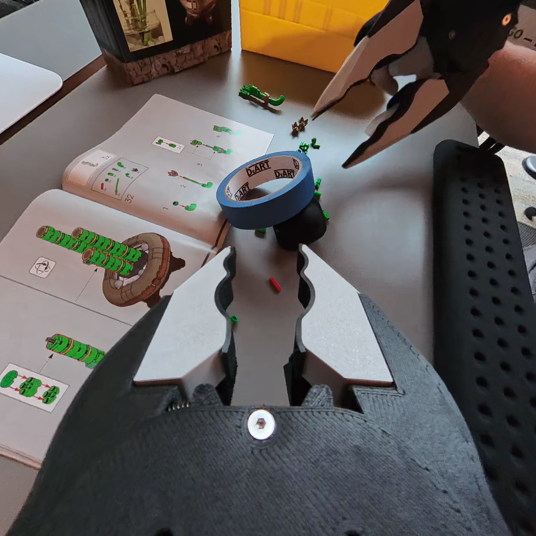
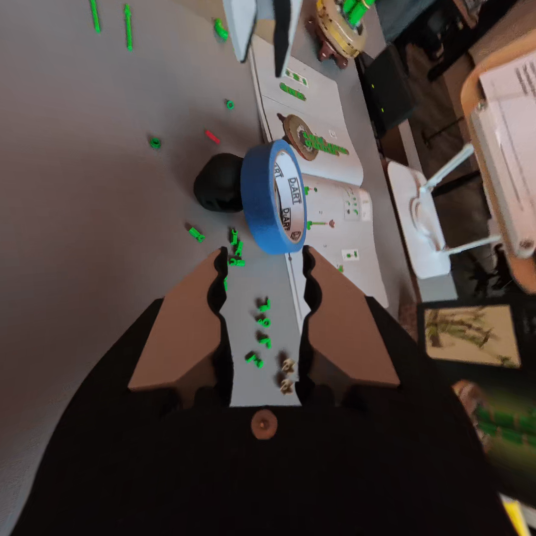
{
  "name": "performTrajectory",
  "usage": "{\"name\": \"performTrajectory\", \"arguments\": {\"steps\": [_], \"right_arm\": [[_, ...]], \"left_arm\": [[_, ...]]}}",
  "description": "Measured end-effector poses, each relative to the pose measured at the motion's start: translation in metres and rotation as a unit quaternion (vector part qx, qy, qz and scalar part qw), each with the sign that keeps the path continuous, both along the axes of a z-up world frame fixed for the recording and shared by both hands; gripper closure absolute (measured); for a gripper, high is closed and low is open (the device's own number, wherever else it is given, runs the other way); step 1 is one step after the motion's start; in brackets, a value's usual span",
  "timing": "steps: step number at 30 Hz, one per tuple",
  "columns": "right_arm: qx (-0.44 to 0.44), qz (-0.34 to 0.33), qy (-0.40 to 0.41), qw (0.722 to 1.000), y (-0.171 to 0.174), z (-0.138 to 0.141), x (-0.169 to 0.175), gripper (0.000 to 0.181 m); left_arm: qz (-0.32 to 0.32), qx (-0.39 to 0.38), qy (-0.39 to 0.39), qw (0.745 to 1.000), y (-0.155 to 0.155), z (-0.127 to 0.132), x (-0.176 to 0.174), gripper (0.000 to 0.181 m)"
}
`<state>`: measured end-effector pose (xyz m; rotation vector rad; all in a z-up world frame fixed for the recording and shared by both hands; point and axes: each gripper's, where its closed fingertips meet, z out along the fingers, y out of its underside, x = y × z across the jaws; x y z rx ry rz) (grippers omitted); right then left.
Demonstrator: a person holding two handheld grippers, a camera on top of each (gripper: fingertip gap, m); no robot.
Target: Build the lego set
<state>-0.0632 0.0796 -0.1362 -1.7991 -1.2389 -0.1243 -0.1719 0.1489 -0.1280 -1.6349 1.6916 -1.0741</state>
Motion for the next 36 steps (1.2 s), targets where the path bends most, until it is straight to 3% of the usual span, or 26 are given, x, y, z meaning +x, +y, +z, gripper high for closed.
{"name": "performTrajectory", "arguments": {"steps": [5, 10, 16, 24, 28, 30, 33, 36], "right_arm": [[0.023, 0.070, -0.121, 0.990, 0.023, -0.016, -0.013, 0.130], [0.070, 0.083, -0.186, 0.976, 0.033, -0.024, -0.012, 0.134], [0.126, 0.073, -0.219, 0.965, 0.042, -0.032, -0.016, 0.149], [0.209, 0.033, -0.193, 0.958, 0.053, -0.004, -0.017, 0.155], [0.227, 0.013, -0.189, 0.955, 0.053, 0.032, -0.008, 0.155], [0.260, -0.005, -0.184, 0.948, 0.048, 0.072, 0.000, 0.156], [0.326, -0.057, -0.138, 0.934, 0.033, 0.169, 0.031, 0.156], [0.366, -0.144, -0.096, 0.914, 0.014, 0.274, 0.101, 0.155]], "left_arm": [[-0.001, -0.003, -0.002, 1.000, -0.005, -0.004, 0.002, 0.141], [0.008, -0.012, -0.004, 1.000, -0.006, -0.008, -0.005, 0.141], [0.012, -0.022, -0.011, 1.000, -0.008, -0.007, -0.008, 0.141], [0.022, -0.030, -0.020, 0.999, -0.004, -0.004, -0.009, 0.141], [0.025, -0.033, -0.029, 0.999, -0.005, 0.001, -0.008, 0.141], [0.026, -0.033, -0.033, 0.999, -0.006, 0.002, -0.008, 0.141], [0.024, -0.033, -0.032, 0.999, -0.008, 0.002, -0.009, 0.141], [0.021, -0.033, -0.029, 0.999, -0.011, 0.001, -0.008, 0.141]]}}
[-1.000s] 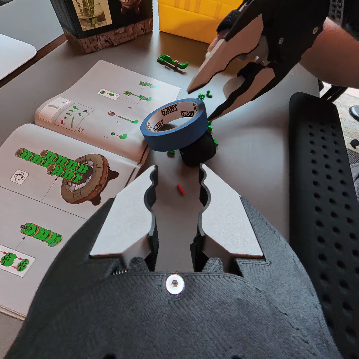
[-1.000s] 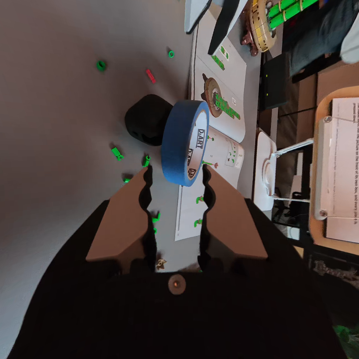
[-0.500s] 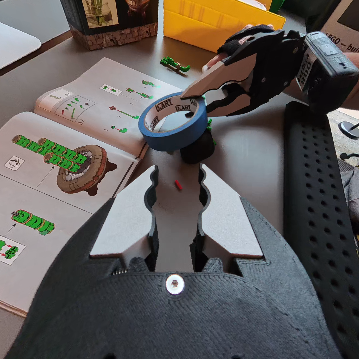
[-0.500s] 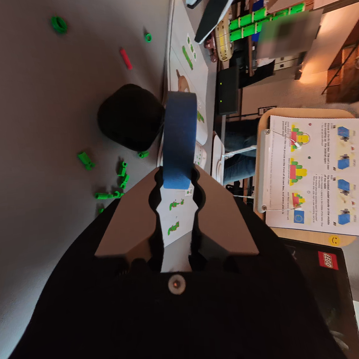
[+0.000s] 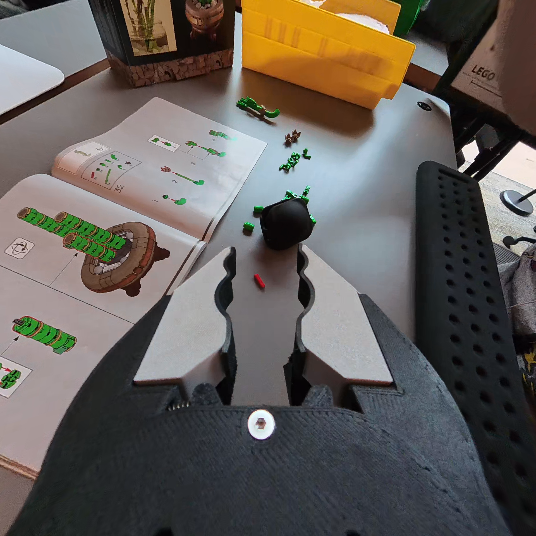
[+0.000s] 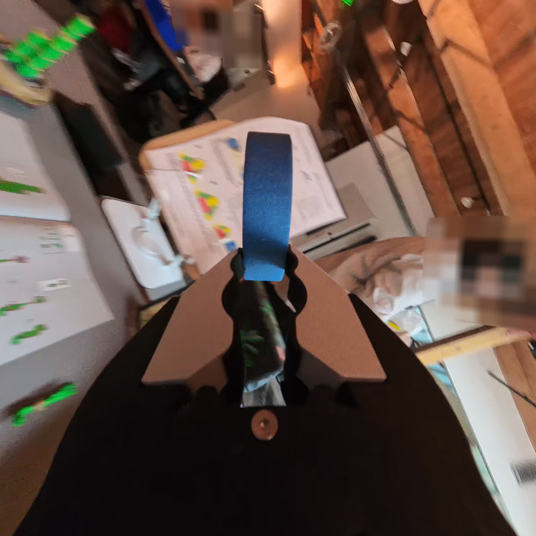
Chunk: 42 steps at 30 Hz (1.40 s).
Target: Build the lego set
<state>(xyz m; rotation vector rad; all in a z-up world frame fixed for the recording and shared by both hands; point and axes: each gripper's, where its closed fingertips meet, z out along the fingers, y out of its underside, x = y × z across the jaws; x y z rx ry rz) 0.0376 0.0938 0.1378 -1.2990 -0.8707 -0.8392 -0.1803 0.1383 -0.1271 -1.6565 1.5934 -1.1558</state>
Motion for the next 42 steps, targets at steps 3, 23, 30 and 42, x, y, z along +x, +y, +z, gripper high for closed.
{"name": "performTrajectory", "arguments": {"steps": [3, 23, 30, 42], "right_arm": [[0.008, -0.085, 0.037, 0.996, -0.009, 0.060, 0.095, 0.155], [-0.375, -0.296, 0.138, 0.868, 0.135, -0.243, 0.430, 0.155], [-0.420, -0.246, -0.033, 0.873, 0.154, -0.282, 0.437, 0.155], [-0.482, -0.197, -0.032, 0.853, 0.137, -0.315, 0.423, 0.152]], "left_arm": [[-0.003, 0.002, 0.003, 1.000, -0.003, 0.001, 0.001, 0.141], [0.143, 0.032, 0.026, 0.989, -0.027, 0.021, -0.030, 0.140], [0.175, 0.012, -0.007, 0.984, -0.021, 0.043, -0.031, 0.140], [0.183, 0.016, -0.014, 0.983, -0.017, 0.044, -0.032, 0.141]]}}
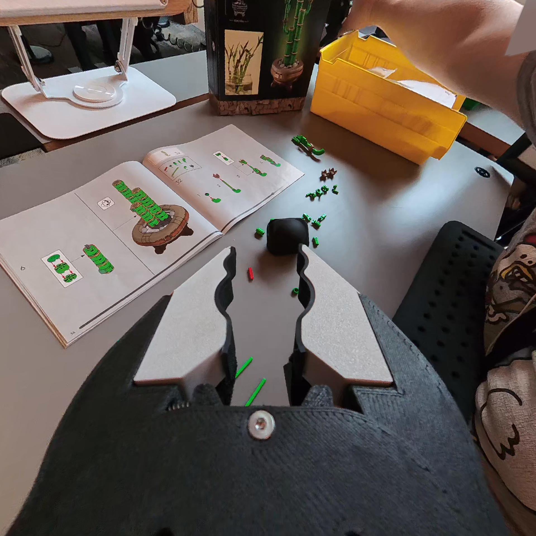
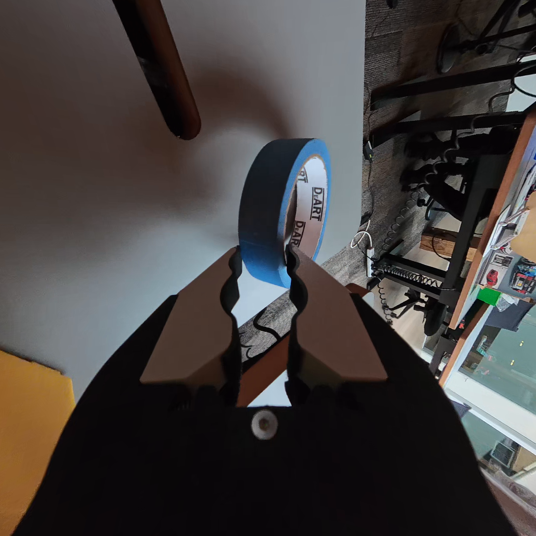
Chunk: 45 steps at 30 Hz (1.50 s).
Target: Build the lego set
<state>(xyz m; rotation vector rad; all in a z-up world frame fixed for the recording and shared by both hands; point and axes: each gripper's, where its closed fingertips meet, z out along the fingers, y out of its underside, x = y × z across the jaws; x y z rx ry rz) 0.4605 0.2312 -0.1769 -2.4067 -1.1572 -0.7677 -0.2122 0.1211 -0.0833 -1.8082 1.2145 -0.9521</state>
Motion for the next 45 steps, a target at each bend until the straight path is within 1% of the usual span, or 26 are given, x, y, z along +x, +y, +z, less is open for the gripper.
{"name": "performTrajectory", "arguments": {"steps": [3, 6, 9, 11, 13, 16, 18, 19, 21, 23, 25, 26, 27, 28, 29, 31, 32, 34, 35, 36, 37, 38, 40, 41, 43, 45], "right_arm": [[-0.013, 0.002, 0.005, 1.000, -0.007, -0.001, 0.000, 0.151], [-0.024, 0.001, 0.011, 1.000, -0.013, 0.002, 0.000, 0.149], [-0.011, -0.008, 0.008, 1.000, -0.018, 0.016, 0.004, 0.149], [0.014, -0.021, 0.011, 1.000, -0.022, 0.033, 0.006, 0.149], [0.053, -0.037, 0.005, 0.998, -0.030, 0.057, 0.011, 0.151], [0.180, -0.073, 0.011, 0.981, -0.042, 0.119, 0.017, 0.155], [0.284, -0.104, 0.007, 0.953, -0.058, 0.170, 0.019, 0.158], [0.338, -0.119, 0.009, 0.934, -0.069, 0.196, 0.016, 0.158], [0.451, -0.136, 0.024, 0.882, -0.095, 0.245, 0.002, 0.159], [0.547, -0.147, 0.056, 0.822, -0.121, 0.284, -0.024, 0.159], [0.608, -0.139, 0.088, 0.777, -0.141, 0.310, -0.066, 0.160], [0.623, -0.125, 0.103, 0.765, -0.148, 0.318, -0.094, 0.165], [0.626, -0.104, 0.119, 0.763, -0.153, 0.321, -0.127, 0.174], [0.631, -0.081, 0.132, 0.760, -0.158, 0.323, -0.162, 0.177], [0.638, -0.048, 0.139, 0.756, -0.163, 0.324, -0.199, 0.180], [0.619, 0.036, 0.157, 0.768, -0.163, 0.311, -0.275, 0.181], [0.597, 0.057, 0.169, 0.782, -0.158, 0.299, -0.303, 0.181], [0.513, 0.054, 0.209, 0.831, -0.139, 0.263, -0.338, 0.181], [0.458, 0.046, 0.236, 0.856, -0.127, 0.241, -0.350, 0.181], [0.392, 0.028, 0.266, 0.880, -0.116, 0.214, -0.357, 0.174], [0.325, 0.001, 0.294, 0.899, -0.107, 0.187, -0.362, 0.168], [0.267, -0.032, 0.320, 0.908, -0.101, 0.163, -0.366, 0.162], [0.172, -0.085, 0.360, 0.913, -0.094, 0.119, -0.377, 0.158], [0.154, -0.097, 0.369, 0.911, -0.089, 0.105, -0.382, 0.159], [0.116, -0.075, 0.381, 0.914, -0.082, 0.085, -0.400, 0.159], [0.071, -0.063, 0.367, 0.925, -0.082, 0.066, -0.406, 0.160]], "left_arm": [[0.007, 0.001, -0.001, 1.000, 0.003, -0.002, -0.003, 0.141], [0.015, 0.006, -0.010, 1.000, 0.007, 0.004, -0.007, 0.141], [0.021, 0.012, -0.025, 0.999, 0.010, 0.014, -0.010, 0.141], [0.021, 0.020, -0.031, 0.999, 0.010, 0.020, -0.011, 0.141], [0.019, 0.033, -0.034, 0.999, 0.009, 0.025, -0.012, 0.141], [0.018, 0.060, -0.028, 0.998, 0.012, 0.027, -0.017, 0.141], [0.009, 0.070, -0.010, 0.997, 0.018, 0.020, -0.017, 0.138], [0.000, 0.070, 0.002, 0.998, 0.020, 0.016, -0.016, 0.138], [-0.018, 0.079, 0.033, 0.996, 0.030, 0.007, -0.010, 0.140], [-0.049, 0.104, 0.059, 0.992, 0.040, 0.004, 0.005, 0.141], [-0.089, 0.122, 0.071, 0.986, 0.047, 0.004, 0.029, 0.142], [-0.109, 0.124, 0.074, 0.983, 0.049, 0.003, 0.043, 0.142], [-0.124, 0.122, 0.077, 0.982, 0.051, 0.001, 0.056, 0.143], [-0.132, 0.121, 0.083, 0.980, 0.054, -0.003, 0.067, 0.144], [-0.137, 0.125, 0.086, 0.979, 0.057, -0.006, 0.077, 0.143], [-0.153, 0.132, 0.072, 0.977, 0.057, -0.010, 0.096, 0.143], [-0.170, 0.127, 0.069, 0.975, 0.055, -0.014, 0.105, 0.143], [-0.191, 0.124, 0.101, 0.968, 0.059, -0.028, 0.118, 0.137], [-0.198, 0.129, 0.120, 0.964, 0.063, -0.035, 0.125, 0.136], [-0.206, 0.132, 0.132, 0.960, 0.065, -0.040, 0.133, 0.135], [-0.216, 0.131, 0.137, 0.958, 0.065, -0.045, 0.142, 0.134], [-0.225, 0.124, 0.138, 0.956, 0.062, -0.049, 0.150, 0.134], [-0.251, 0.110, 0.144, 0.951, 0.051, -0.062, 0.161, 0.133], [-0.263, 0.114, 0.163, 0.944, 0.048, -0.072, 0.160, 0.131], [-0.255, 0.152, 0.192, 0.936, 0.056, -0.086, 0.154, 0.129], [-0.250, 0.154, 0.176, 0.940, 0.057, -0.086, 0.152, 0.131]]}}
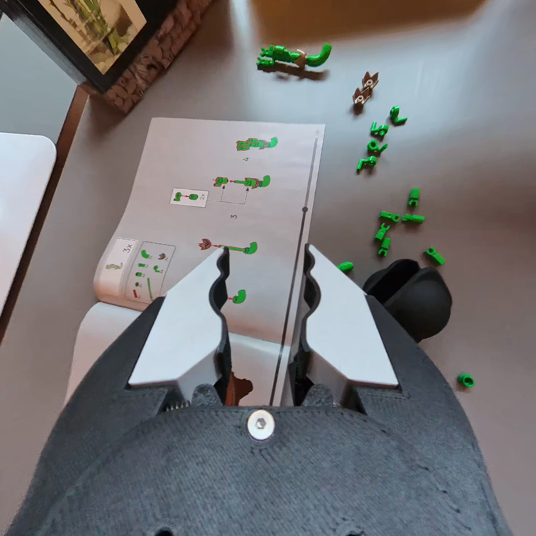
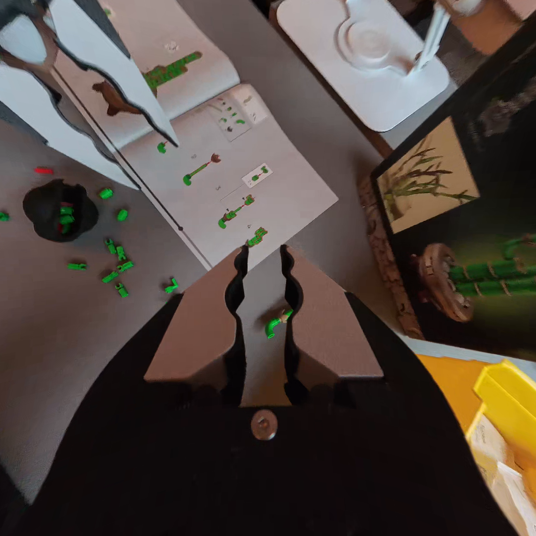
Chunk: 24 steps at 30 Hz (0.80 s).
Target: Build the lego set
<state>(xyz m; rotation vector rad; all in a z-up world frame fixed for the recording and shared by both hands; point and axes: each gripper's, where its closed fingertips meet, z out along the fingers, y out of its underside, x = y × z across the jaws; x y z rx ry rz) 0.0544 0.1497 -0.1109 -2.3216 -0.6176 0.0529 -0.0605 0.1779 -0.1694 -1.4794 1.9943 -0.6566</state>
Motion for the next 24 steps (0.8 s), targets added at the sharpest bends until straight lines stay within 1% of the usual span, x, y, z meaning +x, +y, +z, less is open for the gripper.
{"name": "performTrajectory", "arguments": {"steps": [2, 5, 9, 11, 13, 15, 19, 22, 24], "right_arm": [[-0.022, 0.025, 0.002, 0.999, 0.002, -0.015, -0.005, 0.160], [-0.041, 0.076, 0.013, 0.996, 0.003, -0.032, -0.020, 0.160], [-0.053, 0.131, 0.003, 0.990, 0.005, -0.052, -0.041, 0.162], [-0.065, 0.146, -0.009, 0.987, 0.004, -0.062, -0.045, 0.162], [-0.075, 0.146, -0.015, 0.986, 0.004, -0.069, -0.043, 0.163], [-0.076, 0.144, -0.007, 0.987, 0.004, -0.069, -0.042, 0.163], [-0.054, 0.130, -0.001, 0.990, 0.004, -0.059, -0.031, 0.166], [-0.048, 0.109, 0.002, 0.993, 0.001, -0.053, -0.017, 0.167], [-0.049, 0.093, -0.002, 0.994, -0.002, -0.051, -0.006, 0.167]], "left_arm": [[0.000, -0.018, -0.005, 1.000, -0.002, 0.000, 0.001, 0.126], [-0.008, -0.010, 0.016, 1.000, -0.001, -0.011, -0.002, 0.118], [-0.023, -0.056, 0.015, 0.998, -0.007, -0.014, -0.005, 0.122], [-0.025, -0.059, 0.020, 0.998, -0.005, -0.016, -0.009, 0.122], [-0.028, -0.059, 0.029, 0.997, -0.003, -0.020, -0.014, 0.121], [-0.028, -0.067, 0.026, 0.997, -0.002, -0.020, -0.015, 0.119], [-0.025, -0.060, 0.031, 0.997, -0.001, -0.025, -0.014, 0.122], [-0.023, -0.041, 0.042, 0.998, 0.001, -0.031, -0.014, 0.125], [-0.016, -0.042, 0.043, 0.998, 0.003, -0.032, -0.013, 0.129]]}}
